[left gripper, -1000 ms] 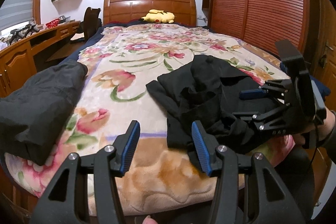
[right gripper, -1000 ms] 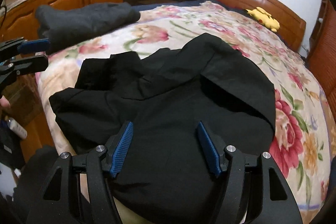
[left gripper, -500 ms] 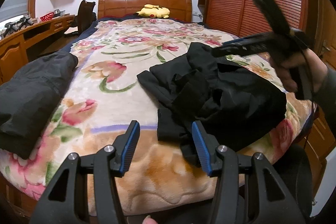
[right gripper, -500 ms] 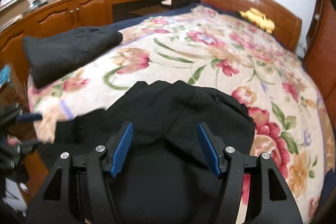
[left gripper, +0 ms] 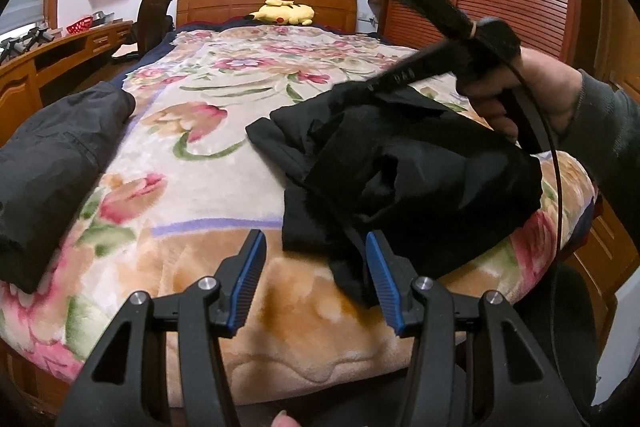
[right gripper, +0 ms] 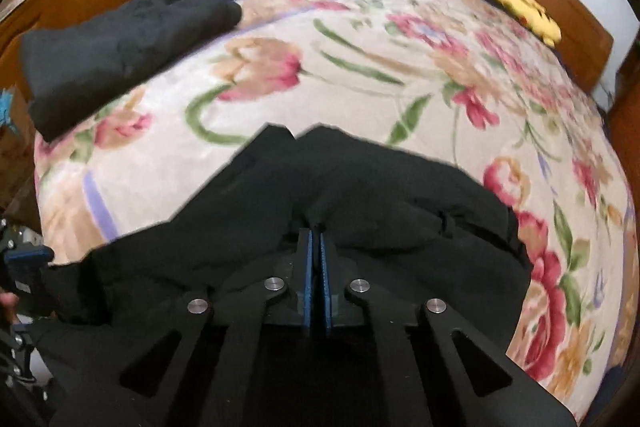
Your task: Fold large clothes
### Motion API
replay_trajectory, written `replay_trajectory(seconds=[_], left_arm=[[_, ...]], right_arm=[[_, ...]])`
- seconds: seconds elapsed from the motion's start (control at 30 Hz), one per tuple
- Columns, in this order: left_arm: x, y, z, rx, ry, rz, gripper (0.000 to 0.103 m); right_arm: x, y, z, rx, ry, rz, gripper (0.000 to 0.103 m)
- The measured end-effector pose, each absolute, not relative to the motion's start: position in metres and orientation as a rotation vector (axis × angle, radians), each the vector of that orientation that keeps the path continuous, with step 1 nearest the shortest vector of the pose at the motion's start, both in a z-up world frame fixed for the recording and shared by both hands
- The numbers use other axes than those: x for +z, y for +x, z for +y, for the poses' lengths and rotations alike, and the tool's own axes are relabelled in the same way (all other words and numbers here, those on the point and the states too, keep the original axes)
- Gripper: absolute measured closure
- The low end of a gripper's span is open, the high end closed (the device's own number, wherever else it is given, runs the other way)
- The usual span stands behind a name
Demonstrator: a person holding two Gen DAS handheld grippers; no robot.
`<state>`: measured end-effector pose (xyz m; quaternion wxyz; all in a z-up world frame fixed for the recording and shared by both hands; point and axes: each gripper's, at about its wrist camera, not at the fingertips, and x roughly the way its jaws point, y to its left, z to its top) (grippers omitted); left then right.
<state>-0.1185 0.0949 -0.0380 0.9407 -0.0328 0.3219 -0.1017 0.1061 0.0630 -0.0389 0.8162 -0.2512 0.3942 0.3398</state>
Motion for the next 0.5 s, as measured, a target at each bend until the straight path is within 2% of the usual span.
replay_trajectory(seconds=[0.3,0.5], left_arm=[[-0.043,-0.128,0.095,-0.188,-0.077,0.670,0.052],[-0.042,-0.129,0.092,-0.170,-0.083,0.671,0.052]], right_arm=[[-0.014,0.086,0.108,0.847,-0.501,0.726,0.103],[-0.004,0.095,0.083,0.778,-0.459,0.678,0.103]])
